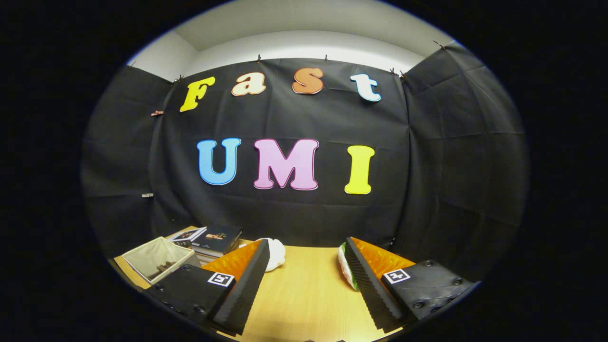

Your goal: Open the storage box then place both shoes into the box .Put the left shoe in first, then the right shoe, with the right side of both shoes facing outward in a uniform manner.

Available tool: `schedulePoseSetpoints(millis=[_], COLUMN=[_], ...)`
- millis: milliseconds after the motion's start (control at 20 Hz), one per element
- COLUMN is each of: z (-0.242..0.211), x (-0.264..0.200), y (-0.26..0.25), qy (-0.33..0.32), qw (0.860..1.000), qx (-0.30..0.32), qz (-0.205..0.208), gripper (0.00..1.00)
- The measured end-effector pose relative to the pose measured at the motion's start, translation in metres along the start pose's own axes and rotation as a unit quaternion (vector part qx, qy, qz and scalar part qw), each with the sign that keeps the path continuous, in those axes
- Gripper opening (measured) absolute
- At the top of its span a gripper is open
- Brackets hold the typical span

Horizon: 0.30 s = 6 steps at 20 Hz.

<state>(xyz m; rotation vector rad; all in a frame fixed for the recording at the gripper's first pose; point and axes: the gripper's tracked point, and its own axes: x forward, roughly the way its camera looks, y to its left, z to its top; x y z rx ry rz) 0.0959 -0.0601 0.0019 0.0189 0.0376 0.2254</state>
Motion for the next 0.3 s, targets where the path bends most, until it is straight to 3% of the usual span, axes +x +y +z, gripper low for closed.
schedulePoseSetpoints(millis=[300], z=[-0.0087], x=[0.0040], y=[0.0034], qy=[0.018], qw=[0.999], qx=[0.011], qz=[0.027], gripper=[0.97])
